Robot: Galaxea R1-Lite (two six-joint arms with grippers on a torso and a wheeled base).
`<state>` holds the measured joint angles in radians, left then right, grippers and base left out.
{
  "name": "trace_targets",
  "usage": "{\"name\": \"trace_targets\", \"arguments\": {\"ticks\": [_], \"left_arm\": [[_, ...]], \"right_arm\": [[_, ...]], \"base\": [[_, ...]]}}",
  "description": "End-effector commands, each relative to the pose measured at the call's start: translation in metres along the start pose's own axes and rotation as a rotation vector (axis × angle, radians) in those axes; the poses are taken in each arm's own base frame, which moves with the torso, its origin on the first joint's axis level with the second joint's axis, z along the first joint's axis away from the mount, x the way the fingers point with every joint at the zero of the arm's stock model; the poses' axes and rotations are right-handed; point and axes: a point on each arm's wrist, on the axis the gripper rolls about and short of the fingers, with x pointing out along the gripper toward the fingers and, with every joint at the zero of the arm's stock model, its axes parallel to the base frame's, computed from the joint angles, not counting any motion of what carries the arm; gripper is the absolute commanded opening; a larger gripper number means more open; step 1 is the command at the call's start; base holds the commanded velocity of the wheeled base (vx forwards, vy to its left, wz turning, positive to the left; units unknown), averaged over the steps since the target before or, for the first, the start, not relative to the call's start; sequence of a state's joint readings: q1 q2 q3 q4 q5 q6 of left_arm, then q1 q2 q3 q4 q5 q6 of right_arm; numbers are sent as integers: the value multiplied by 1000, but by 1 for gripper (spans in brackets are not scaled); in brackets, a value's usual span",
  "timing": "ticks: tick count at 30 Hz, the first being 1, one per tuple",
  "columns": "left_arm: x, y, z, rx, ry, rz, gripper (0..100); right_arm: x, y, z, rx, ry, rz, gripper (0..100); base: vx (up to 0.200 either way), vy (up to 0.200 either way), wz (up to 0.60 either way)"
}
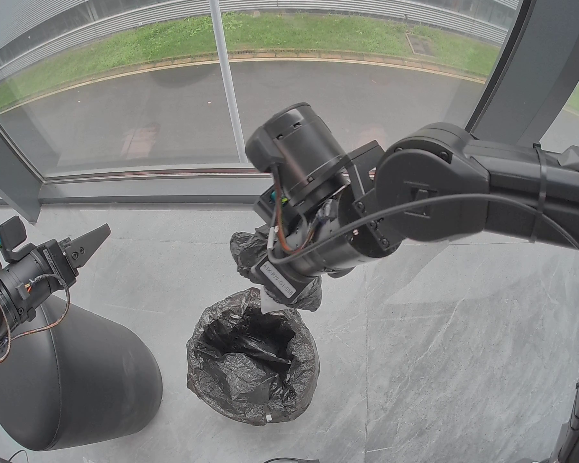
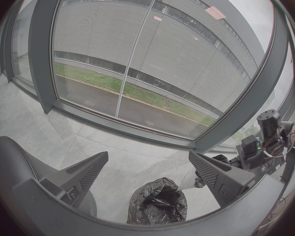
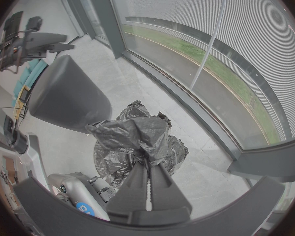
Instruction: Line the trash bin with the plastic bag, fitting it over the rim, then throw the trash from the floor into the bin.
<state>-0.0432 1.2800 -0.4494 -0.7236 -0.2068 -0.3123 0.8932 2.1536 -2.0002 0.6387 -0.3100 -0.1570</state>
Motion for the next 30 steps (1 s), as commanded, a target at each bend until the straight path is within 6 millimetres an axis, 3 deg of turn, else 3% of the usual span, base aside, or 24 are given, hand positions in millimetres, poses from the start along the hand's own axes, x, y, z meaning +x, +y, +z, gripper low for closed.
{"name": "trace_targets", "arguments": {"ticks": [1,8,19,20,30], "left_arm": [[-2,-1,1,1,-5,-3,100],[-3,-1,1,2,-9,-5,100],[-6,-3,3,3,-22,-9,100],[-6,-3,3,5,-22,-10,100],[-6,-3,3,5,-23,-11,100]], "right_arm": [[-27,27,8,-49,-59,36,0],[-21,43,7,-73,-45,62,0],[19,74,-5,-92,36,90,0],[20,74,-5,-92,36,90,100],[24,84,-7,-94,44,102,100]], "base": [[0,0,0],[0,0,0],[0,0,0],[0,0,0],[0,0,0]]}}
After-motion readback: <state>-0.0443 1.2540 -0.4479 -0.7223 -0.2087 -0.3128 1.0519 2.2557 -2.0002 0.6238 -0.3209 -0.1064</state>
